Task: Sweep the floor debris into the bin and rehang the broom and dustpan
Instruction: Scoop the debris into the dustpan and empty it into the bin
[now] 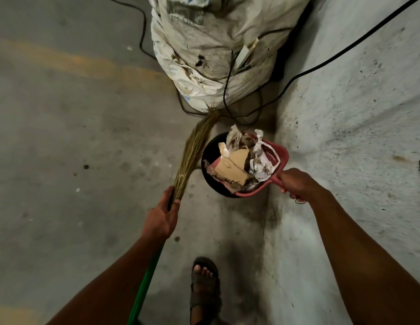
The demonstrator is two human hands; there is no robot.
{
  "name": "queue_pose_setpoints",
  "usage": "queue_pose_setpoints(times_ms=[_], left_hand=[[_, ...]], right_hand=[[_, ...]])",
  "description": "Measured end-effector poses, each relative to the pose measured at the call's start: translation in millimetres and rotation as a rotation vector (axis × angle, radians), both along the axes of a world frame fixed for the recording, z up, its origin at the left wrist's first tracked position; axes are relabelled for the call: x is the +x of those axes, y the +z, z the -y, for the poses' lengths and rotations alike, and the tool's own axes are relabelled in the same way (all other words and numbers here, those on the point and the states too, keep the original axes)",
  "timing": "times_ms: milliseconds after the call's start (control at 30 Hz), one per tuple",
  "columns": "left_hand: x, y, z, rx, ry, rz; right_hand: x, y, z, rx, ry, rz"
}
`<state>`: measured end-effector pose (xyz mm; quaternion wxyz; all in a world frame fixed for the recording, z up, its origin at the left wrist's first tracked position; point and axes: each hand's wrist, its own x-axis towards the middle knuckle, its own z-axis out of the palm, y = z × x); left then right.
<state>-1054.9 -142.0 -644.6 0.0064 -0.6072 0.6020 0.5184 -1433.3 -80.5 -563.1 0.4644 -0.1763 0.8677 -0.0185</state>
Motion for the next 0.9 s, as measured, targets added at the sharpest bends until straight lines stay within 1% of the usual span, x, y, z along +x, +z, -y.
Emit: queue_pose_setpoints(times_ms=[233,367,533,700,900], left_hand=[[-7,2,3,-0.024,-0.059,-0.021],[-11,4,0,-0.018,-0.097,-0.005],[-8,9,-7,-0.025,-0.104,-0.011],[3,18,-12,-0.059,-0.13,0.001],[12,23,-18,-0.086,-0.125,-0.004]], right_hand=[[3,29,24,0.12,0.255,-0.092],[29,34,33,0.219,0.394,-0.264],[66,31,43,0.223,0.427,-0.447],[76,47,40,0.203,0.415,-0.596],[81,77,28,0.133,0.307,-0.609]])
